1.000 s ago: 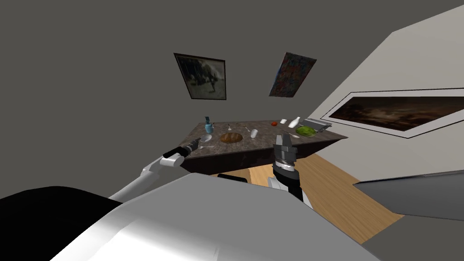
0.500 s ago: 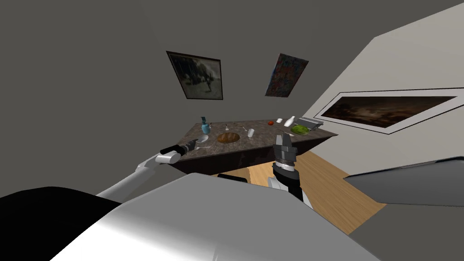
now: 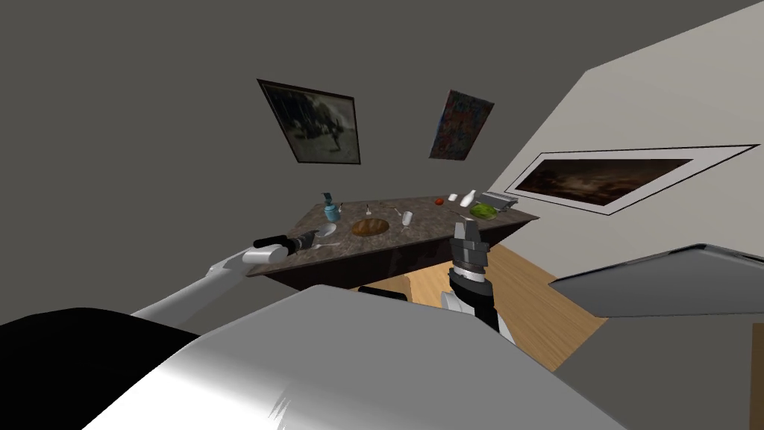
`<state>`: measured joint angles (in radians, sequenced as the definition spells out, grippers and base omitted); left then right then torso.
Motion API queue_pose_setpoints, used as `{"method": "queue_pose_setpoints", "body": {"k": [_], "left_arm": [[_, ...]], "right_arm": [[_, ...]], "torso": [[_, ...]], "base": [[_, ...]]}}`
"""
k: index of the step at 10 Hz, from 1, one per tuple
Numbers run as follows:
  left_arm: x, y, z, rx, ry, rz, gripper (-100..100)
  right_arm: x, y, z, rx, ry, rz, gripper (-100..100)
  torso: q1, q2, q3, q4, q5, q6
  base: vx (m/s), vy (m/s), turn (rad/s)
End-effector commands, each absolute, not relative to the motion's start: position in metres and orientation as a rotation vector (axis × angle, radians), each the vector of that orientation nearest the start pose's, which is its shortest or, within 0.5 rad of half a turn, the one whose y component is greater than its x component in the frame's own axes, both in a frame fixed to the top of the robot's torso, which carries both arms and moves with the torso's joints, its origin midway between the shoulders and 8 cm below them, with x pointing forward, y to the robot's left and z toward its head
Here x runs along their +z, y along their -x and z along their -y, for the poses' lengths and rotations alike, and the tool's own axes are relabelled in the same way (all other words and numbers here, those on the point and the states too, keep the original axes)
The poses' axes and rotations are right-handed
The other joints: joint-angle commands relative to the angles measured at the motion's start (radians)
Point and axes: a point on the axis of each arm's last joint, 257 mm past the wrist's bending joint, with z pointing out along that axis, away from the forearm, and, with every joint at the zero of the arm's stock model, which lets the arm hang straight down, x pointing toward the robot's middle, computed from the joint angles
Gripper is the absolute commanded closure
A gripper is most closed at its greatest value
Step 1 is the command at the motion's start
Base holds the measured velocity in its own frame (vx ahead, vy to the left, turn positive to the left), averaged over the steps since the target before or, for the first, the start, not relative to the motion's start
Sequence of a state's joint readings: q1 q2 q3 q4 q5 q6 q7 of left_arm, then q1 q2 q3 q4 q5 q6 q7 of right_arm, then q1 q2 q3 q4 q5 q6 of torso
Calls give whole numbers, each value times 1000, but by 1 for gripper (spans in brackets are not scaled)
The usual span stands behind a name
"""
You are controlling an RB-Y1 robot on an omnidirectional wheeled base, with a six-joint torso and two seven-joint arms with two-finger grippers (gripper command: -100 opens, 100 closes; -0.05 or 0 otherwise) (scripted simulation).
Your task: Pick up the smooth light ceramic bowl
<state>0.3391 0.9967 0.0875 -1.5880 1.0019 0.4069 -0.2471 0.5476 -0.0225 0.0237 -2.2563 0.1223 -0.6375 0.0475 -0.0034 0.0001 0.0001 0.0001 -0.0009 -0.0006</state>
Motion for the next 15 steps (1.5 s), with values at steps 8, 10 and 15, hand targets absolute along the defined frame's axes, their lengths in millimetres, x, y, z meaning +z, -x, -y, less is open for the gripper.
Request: {"method": "queue_pose_setpoints", "body": {"k": [8,10,15], "left_arm": [[-291,-367,-618,-467,1754,-1727,-100],[-288,-361,-627,-452,1798,-1723,-100],[-281,-337,-656,-389,1930,-1705,-100]], "right_arm": [[22,-325,253,1216,-487,-670,0],[22,-325,253,1216,-487,-670,0],[22,-325,253,1216,-487,-670,0]], "torso": [[0,0,0,0,0,0],[1,0,0,0,0,0],[1,0,0,0,0,0]], "base": [[12,-48,-69],[15,-48,-63],[12,-47,-70]]}}
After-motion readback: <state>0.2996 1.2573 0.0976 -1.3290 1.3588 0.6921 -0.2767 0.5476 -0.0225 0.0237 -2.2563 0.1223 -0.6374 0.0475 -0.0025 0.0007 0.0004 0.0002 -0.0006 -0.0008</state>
